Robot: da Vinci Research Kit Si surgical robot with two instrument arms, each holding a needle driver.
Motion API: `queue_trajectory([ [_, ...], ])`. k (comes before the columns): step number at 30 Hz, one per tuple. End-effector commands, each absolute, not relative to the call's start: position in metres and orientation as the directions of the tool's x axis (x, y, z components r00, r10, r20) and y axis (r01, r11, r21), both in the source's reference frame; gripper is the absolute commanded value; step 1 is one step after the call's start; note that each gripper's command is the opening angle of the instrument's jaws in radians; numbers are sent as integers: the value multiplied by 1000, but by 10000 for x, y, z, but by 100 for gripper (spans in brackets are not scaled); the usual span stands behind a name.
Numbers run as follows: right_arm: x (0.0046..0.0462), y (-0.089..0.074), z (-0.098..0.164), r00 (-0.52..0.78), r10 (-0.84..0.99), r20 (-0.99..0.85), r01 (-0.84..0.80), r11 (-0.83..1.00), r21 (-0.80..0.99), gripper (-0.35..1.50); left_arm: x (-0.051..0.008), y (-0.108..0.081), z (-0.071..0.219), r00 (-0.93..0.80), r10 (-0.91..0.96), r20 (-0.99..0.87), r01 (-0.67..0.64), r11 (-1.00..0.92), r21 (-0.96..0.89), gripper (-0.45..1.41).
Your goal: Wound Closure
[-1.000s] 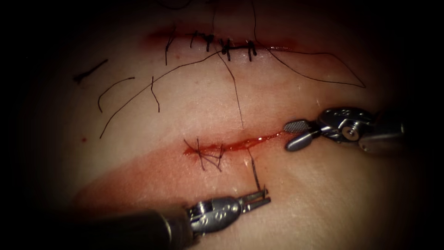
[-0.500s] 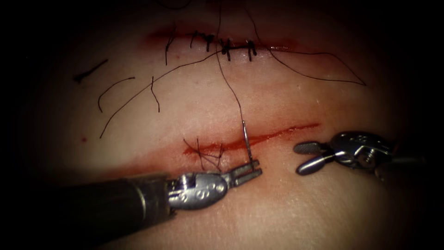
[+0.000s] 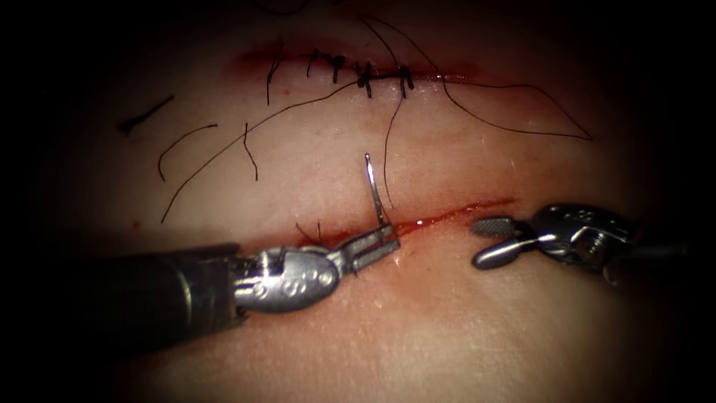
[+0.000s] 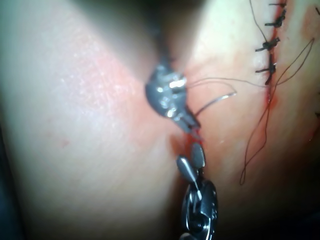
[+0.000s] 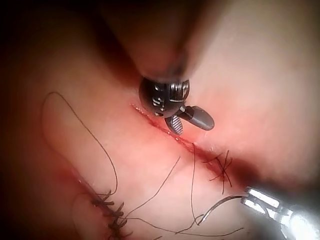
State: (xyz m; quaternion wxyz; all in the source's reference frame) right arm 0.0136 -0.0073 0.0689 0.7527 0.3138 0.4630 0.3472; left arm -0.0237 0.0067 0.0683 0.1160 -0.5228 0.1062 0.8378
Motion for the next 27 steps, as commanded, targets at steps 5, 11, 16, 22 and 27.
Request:
queue_trajectory([
  [5, 155, -52, 691, 265, 880, -395, -139, 441, 887, 102, -254, 53, 725, -437, 38, -898, -258, -962, 85, -45],
  [11, 172, -49, 713, 252, 908, -336, -121, 374, 920, 102, -264, 46, 743, -451, -72, -889, -195, -965, 177, -45],
  [16, 185, -59, 741, 258, 924, -284, -107, 319, 942, 102, -266, 46, 741, -470, -155, -869, -155, -955, 254, -45],
  [22, 191, -66, 757, 263, 930, -258, -100, 292, 951, 102, -266, 46, 740, -479, -199, -855, -130, -947, 293, -45],
  [27, 193, -68, 755, 262, 931, -252, -100, 286, 953, 102, -267, 45, 740, -482, -211, -851, -124, -944, 304, -45],
])
